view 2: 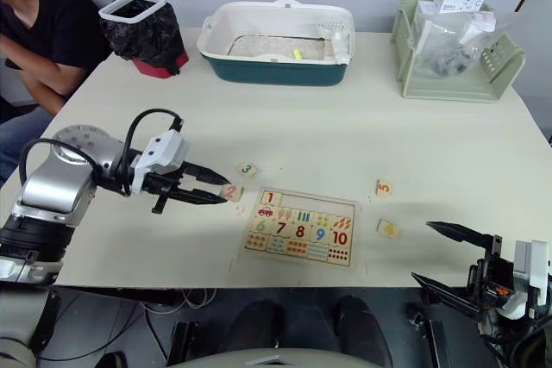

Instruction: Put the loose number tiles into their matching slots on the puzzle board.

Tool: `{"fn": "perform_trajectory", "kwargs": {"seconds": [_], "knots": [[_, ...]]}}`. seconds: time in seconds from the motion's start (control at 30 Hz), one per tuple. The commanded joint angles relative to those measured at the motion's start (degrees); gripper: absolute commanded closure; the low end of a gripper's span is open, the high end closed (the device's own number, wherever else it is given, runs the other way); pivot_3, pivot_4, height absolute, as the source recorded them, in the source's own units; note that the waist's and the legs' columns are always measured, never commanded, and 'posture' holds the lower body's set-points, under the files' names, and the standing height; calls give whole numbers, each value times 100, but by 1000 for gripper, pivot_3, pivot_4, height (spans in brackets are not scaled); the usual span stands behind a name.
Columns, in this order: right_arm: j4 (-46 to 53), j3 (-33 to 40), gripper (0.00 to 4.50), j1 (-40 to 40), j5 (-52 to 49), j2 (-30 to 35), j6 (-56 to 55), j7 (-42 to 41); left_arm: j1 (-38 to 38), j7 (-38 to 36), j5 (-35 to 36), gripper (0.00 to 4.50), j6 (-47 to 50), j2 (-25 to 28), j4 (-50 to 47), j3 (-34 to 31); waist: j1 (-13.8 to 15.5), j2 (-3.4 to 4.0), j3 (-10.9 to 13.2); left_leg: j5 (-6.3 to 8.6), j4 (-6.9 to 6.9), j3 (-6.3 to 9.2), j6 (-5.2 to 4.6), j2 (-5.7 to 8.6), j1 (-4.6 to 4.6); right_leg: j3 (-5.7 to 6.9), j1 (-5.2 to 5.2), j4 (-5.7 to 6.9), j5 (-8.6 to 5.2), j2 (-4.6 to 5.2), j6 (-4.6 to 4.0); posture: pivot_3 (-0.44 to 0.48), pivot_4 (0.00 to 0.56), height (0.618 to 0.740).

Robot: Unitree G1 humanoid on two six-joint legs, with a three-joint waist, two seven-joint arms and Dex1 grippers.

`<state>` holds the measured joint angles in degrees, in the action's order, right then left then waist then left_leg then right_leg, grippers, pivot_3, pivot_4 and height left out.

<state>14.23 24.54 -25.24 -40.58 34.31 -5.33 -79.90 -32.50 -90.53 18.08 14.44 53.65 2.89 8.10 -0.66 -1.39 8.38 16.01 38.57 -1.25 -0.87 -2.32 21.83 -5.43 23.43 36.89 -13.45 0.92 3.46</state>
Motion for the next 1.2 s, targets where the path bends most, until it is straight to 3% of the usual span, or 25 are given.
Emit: {"fn": "perform_trajectory", "kwargs": {"seconds": [0.03, 0.2, 0.53, 1.2], "knots": [[189, 74, 0, -47, -32, -34, -132, 44, -369, -106, -173, 3505, 204, -18, -177, 262, -18, 2, 0, 0, 0, 0, 0, 0, 0, 0, 0, 0, 0, -1, 0, 0, 150, 740], [235, 78, 0, -96, 53, -109, -250, 144, -1268, 312, -889, 3505, 482, -586, 69, 990, 72, -8, 6, 0, 10, 9, 0, 5, 8, 1, -2, 0, 0, -4, 0, 0, 150, 740], [323, 65, 0, -162, 71, -163, -354, 297, -1938, 321, -1647, 3505, 872, -1047, 142, 1835, -2, -7, 7, 0, 7, 11, 0, 7, 9, -9, -3, -2, 0, -8, -1, 0, 150, 740], [302, 33, 0, -141, 64, -166, -387, 386, -2176, 492, -2612, 3505, 1372, -1785, 179, 2768, 2, -7, 7, 0, 9, 12, -1, 8, 10, -10, -3, -2, 1, -7, -2, 0, 150, 740]]}}
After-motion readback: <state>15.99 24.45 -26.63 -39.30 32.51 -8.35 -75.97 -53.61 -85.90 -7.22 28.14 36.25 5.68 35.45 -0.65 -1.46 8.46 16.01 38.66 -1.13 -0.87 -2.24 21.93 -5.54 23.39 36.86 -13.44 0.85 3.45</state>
